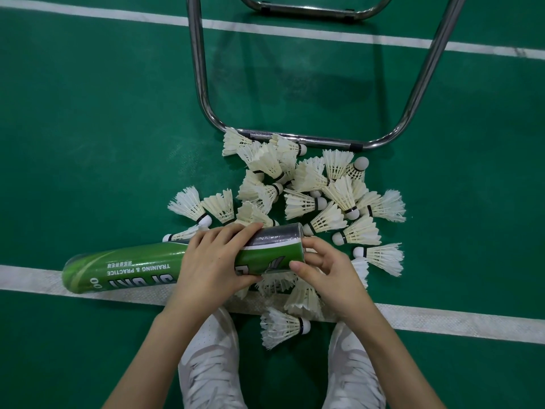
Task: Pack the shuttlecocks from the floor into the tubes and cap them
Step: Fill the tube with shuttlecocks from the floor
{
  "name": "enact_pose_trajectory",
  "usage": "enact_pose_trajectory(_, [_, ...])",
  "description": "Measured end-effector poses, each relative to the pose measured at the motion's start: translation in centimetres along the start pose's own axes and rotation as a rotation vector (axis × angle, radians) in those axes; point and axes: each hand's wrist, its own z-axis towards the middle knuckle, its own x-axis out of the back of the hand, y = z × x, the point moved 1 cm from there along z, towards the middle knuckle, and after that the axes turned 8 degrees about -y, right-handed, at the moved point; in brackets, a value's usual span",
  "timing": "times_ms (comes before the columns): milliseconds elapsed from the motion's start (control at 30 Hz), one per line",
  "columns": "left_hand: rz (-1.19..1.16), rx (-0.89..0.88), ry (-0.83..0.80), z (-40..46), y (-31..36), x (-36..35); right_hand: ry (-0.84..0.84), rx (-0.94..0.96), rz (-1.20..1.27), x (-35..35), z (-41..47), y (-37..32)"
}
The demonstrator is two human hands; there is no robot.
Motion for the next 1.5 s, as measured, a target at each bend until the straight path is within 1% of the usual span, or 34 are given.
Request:
enact_pose_trajectory(67, [0.002, -0.002, 0.011, 0.0, 0.0, 0.0, 0.001, 0.022, -0.014, -0.1, 0.0, 0.0])
enact_pose_trajectory(167, [0.008, 0.002, 0.005, 0.0, 0.0, 0.1, 0.048, 0.072, -0.075, -0.2, 0.0, 0.1])
enact_pose_trajectory(267, [0.006, -0.004, -0.016, 0.2, 0.2, 0.0, 0.064, 0.065, -0.105, -0.1, 0.0, 0.2])
enact_pose_trajectory(467, [-0.005, -0.010, -0.032, 0.4, 0.5, -0.3, -0.027, 0.021, -0.016, 0.1, -0.1, -0.1])
enact_pose_trajectory(567, [-0.005, -0.010, -0.025, 0.4, 0.5, -0.3, -0.045, 0.020, -0.016, 0.5, -0.2, -0.1])
enact_pose_trajectory(667, [-0.002, 0.007, -0.009, 0.5, 0.4, -0.3, 0.039, 0.037, 0.000, 1.8, -0.5, -0.4])
enact_pose_trajectory(800, [-0.029, 0.024, 0.008, 0.7, 0.2, 0.0, 0.180, 0.031, -0.102, 5.1, -1.0, -0.4])
enact_pose_trajectory(967, [-0.044, 0.031, 0.015, 0.5, 0.1, 0.3, 0.484, -0.076, -0.296, 9.5, -1.0, 2.1])
enact_pose_trajectory(1033, [-0.042, 0.036, 0.008, 0.4, 0.1, 0.3, 0.564, -0.113, -0.362, 10.3, -0.8, 2.6])
enact_pose_trajectory(1100, [-0.036, 0.037, 0.004, 0.5, 0.2, 0.3, 0.579, -0.139, -0.392, 10.6, -0.3, 3.0])
enact_pose_trajectory(1233, [-0.024, 0.031, -0.004, 0.3, 0.3, 0.0, 0.554, -0.192, -0.434, 10.4, 1.1, 4.0])
enact_pose_trajectory(1367, [-0.012, 0.009, -0.008, 0.2, 0.4, -0.2, 0.594, -0.213, -0.404, 10.2, 1.9, 4.7])
enact_pose_trajectory(1500, [-0.009, 0.004, -0.011, 0.2, 0.4, -0.4, 0.600, -0.248, -0.452, 10.1, 2.4, 4.5])
